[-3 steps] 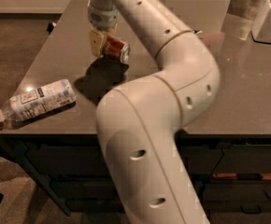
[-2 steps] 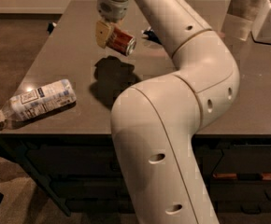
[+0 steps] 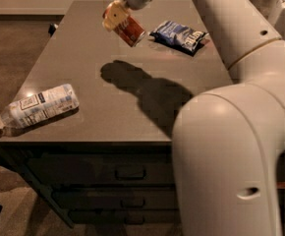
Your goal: Place coke can upright
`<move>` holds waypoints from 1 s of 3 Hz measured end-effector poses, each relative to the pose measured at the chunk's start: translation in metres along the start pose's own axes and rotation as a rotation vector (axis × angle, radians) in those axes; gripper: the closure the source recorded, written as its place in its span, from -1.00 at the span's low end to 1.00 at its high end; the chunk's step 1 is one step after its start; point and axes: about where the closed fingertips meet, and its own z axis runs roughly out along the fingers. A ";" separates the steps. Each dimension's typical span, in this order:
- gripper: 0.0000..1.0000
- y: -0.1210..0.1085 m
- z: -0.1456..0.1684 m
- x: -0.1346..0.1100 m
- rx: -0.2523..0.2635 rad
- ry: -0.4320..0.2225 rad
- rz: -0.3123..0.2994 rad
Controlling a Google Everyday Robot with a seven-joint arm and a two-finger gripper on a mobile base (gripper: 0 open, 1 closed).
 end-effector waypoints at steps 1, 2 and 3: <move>1.00 -0.006 -0.007 -0.013 0.015 -0.163 -0.022; 1.00 -0.007 -0.011 -0.015 0.037 -0.286 -0.026; 1.00 0.007 -0.005 0.011 0.050 -0.423 0.025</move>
Offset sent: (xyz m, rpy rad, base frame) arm 0.0028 -0.0091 0.0236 0.4169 -0.3374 -0.0453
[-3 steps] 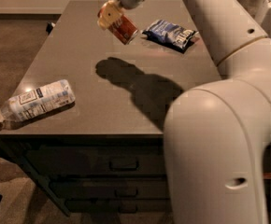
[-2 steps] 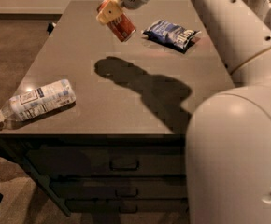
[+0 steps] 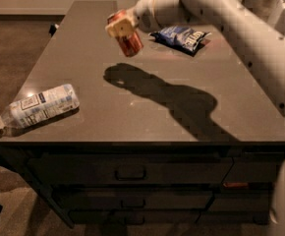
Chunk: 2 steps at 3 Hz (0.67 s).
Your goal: Place coke can upright
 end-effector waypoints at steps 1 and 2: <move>1.00 -0.001 -0.001 0.013 0.052 -0.108 0.047; 1.00 -0.012 -0.003 0.020 0.112 -0.240 0.091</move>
Offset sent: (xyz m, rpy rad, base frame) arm 0.0212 -0.0436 -0.0081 0.4306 -0.2101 -0.2397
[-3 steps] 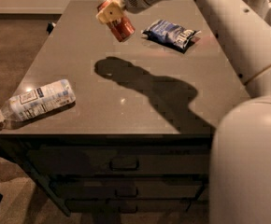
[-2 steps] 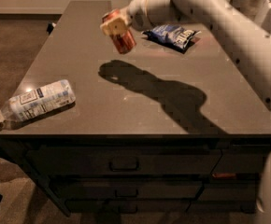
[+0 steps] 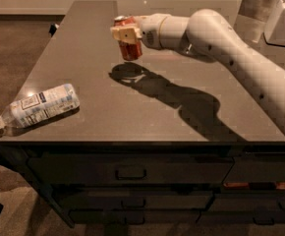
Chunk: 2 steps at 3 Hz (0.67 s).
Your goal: Place coke can upright
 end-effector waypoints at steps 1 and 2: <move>1.00 -0.015 -0.004 -0.002 0.055 -0.124 0.023; 1.00 -0.024 -0.006 0.000 0.080 -0.182 0.023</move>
Offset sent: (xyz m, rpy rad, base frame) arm 0.0209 -0.0363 -0.0009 0.2020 -0.1570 -0.1155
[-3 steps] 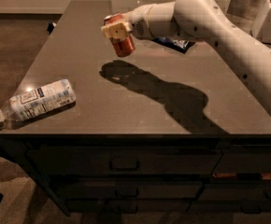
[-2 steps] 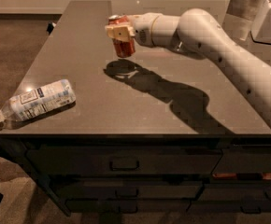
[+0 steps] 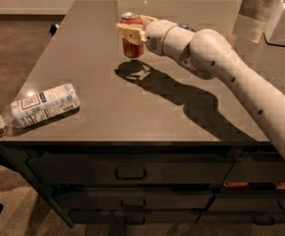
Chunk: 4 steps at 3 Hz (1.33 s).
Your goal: Place coke can upright
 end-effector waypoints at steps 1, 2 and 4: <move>1.00 -0.006 -0.004 0.007 0.018 -0.017 -0.024; 1.00 -0.009 -0.006 0.010 0.023 -0.025 -0.041; 0.03 -0.017 -0.009 0.024 0.031 -0.017 -0.059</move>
Offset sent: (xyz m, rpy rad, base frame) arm 0.0040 -0.0210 -0.0142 -0.0169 -0.0677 -0.0404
